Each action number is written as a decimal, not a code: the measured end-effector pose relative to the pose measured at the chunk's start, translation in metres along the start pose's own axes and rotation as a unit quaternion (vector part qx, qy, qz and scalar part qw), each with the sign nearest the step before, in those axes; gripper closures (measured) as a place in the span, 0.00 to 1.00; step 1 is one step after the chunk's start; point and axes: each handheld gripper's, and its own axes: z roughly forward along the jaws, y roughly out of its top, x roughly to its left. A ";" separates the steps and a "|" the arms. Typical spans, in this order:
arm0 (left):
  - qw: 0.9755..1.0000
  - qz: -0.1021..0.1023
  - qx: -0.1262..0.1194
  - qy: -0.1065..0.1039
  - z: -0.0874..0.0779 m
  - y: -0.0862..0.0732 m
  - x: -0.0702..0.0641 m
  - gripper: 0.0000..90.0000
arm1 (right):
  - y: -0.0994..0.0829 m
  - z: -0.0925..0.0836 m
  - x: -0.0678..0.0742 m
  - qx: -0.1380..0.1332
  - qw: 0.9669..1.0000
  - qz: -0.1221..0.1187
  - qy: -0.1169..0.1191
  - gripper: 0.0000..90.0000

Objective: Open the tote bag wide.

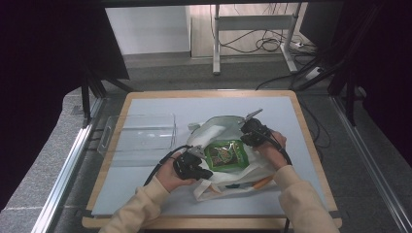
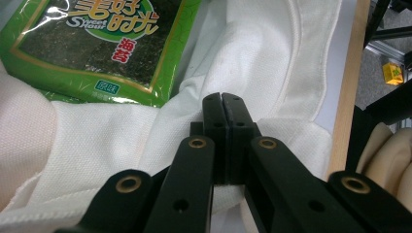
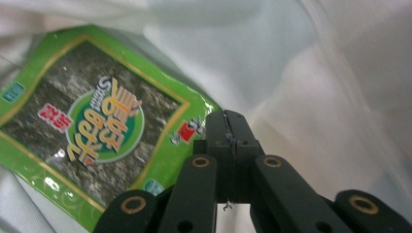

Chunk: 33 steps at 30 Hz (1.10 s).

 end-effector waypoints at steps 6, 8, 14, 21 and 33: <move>1.000 -0.001 -0.001 0.000 0.000 0.000 0.000 1.00 | -0.015 -0.010 0.010 0.016 0.999 -0.022 0.022 0.99; 1.000 -0.001 0.001 0.001 0.000 0.000 0.000 1.00 | -0.023 -0.016 0.020 0.035 0.998 -0.039 0.036 0.99; 1.000 0.001 0.001 0.002 0.000 0.000 0.000 1.00 | -0.032 -0.025 0.032 0.052 0.996 -0.055 0.056 0.99; 1.000 0.000 0.002 0.002 0.001 0.000 0.000 1.00 | -0.054 -0.032 0.039 0.079 0.992 -0.062 0.070 1.00; 1.000 -0.002 0.001 0.002 0.001 -0.001 0.001 1.00 | -0.061 -0.038 0.043 0.045 0.995 -0.058 0.073 0.99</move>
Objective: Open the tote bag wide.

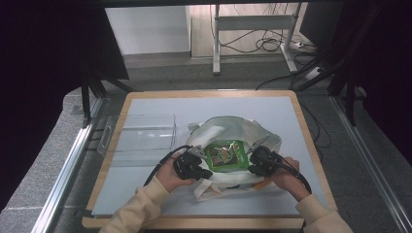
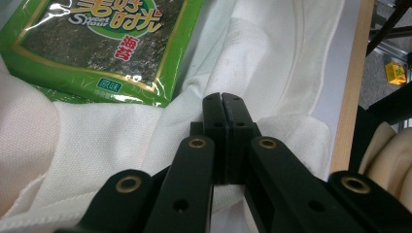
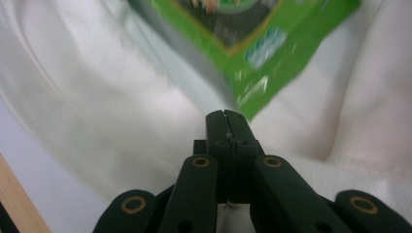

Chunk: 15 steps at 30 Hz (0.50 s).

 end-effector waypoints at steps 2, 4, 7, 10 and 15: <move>1.000 0.001 0.000 0.000 0.000 0.000 0.000 1.00 | 0.007 -0.004 0.001 -0.021 1.000 -0.003 -0.002 0.99; 1.000 0.001 0.001 0.001 0.000 0.000 0.000 1.00 | 0.013 -0.007 0.003 -0.037 0.999 -0.008 -0.004 0.99; 1.000 0.002 0.000 0.001 -0.001 0.000 -0.001 1.00 | 0.022 -0.010 0.007 -0.055 0.998 -0.011 -0.003 0.99; 1.000 0.002 0.001 0.001 -0.001 0.000 -0.001 1.00 | 0.027 -0.010 0.009 -0.060 0.998 -0.013 -0.002 0.99; 1.000 0.002 -0.001 0.001 -0.001 0.000 -0.001 1.00 | 0.039 -0.009 0.013 -0.073 0.997 -0.021 -0.010 0.99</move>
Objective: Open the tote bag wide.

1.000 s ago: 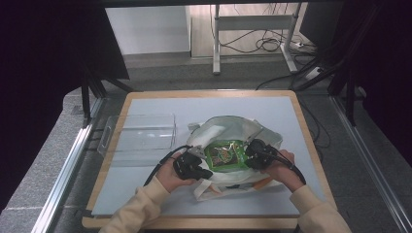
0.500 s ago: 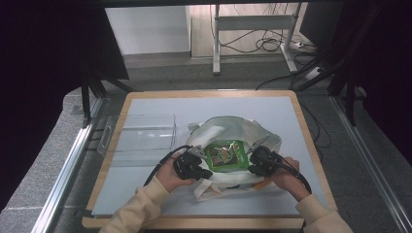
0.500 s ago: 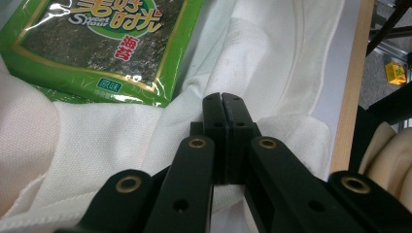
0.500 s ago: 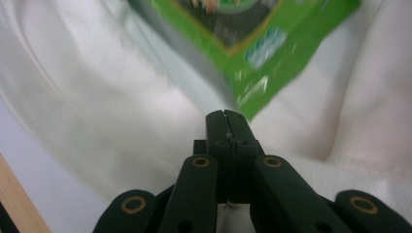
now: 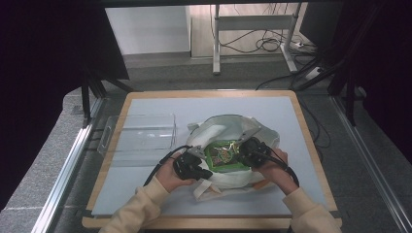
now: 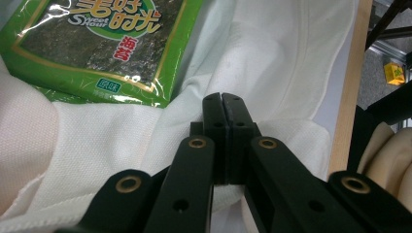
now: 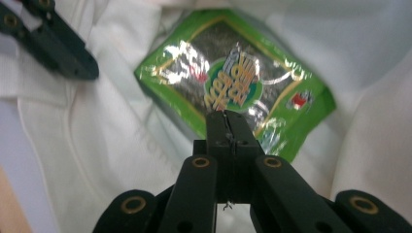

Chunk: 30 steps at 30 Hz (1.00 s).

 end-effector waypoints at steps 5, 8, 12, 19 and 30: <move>1.000 0.003 0.001 0.000 -0.001 -0.001 0.001 1.00 | 0.010 0.006 0.008 -0.008 1.000 -0.006 0.017 0.99; 1.000 0.006 0.005 0.001 -0.002 -0.001 0.001 1.00 | 0.016 0.019 0.021 0.001 0.999 -0.019 0.031 0.99; 1.000 0.003 0.000 -0.001 -0.002 -0.001 0.001 1.00 | 0.018 0.031 0.034 0.010 0.998 -0.033 0.050 0.99; 1.000 -0.002 -0.003 -0.002 -0.002 -0.002 0.000 1.00 | 0.013 0.044 0.045 0.024 0.997 -0.035 0.069 0.99; 1.000 -0.004 -0.008 -0.001 -0.006 -0.003 0.001 1.00 | 0.003 0.053 0.056 0.038 0.994 -0.031 0.096 1.00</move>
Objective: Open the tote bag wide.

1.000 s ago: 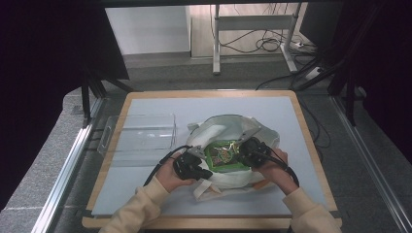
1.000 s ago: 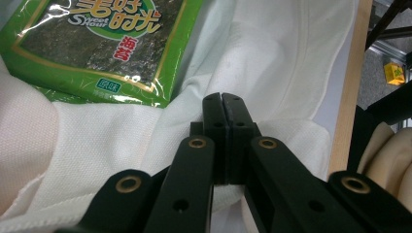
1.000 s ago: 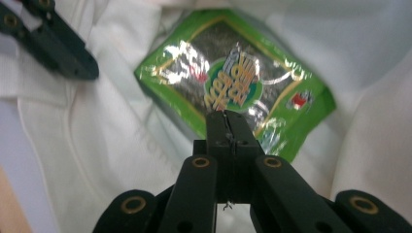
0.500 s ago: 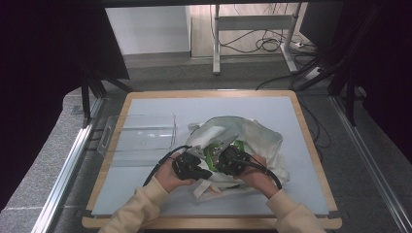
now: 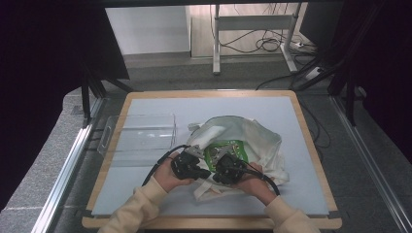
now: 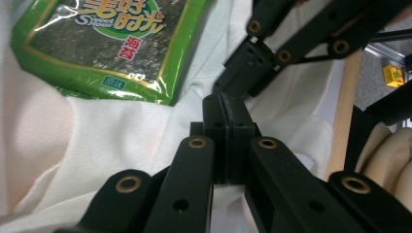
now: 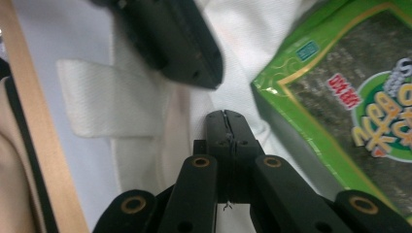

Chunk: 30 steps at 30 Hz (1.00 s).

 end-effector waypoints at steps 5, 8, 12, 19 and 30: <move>1.000 0.001 -0.003 0.003 -0.003 0.000 0.001 1.00 | -0.003 0.000 0.001 -0.003 1.000 0.003 0.004 1.00; 1.000 -0.002 -0.015 0.014 -0.018 0.001 0.006 1.00 | -0.004 0.000 0.000 -0.007 1.000 0.004 0.005 1.00; 0.999 -0.010 -0.028 0.023 -0.028 -0.001 0.011 1.00 | -0.004 -0.001 0.000 -0.007 1.000 0.003 0.005 0.99; 0.998 -0.017 -0.041 0.039 -0.037 -0.002 0.018 1.00 | -0.005 -0.001 0.000 -0.010 1.000 0.003 0.003 0.99; 0.998 -0.016 -0.024 0.058 -0.033 0.000 0.021 1.00 | -0.005 -0.001 0.001 -0.010 1.000 -0.001 0.001 0.99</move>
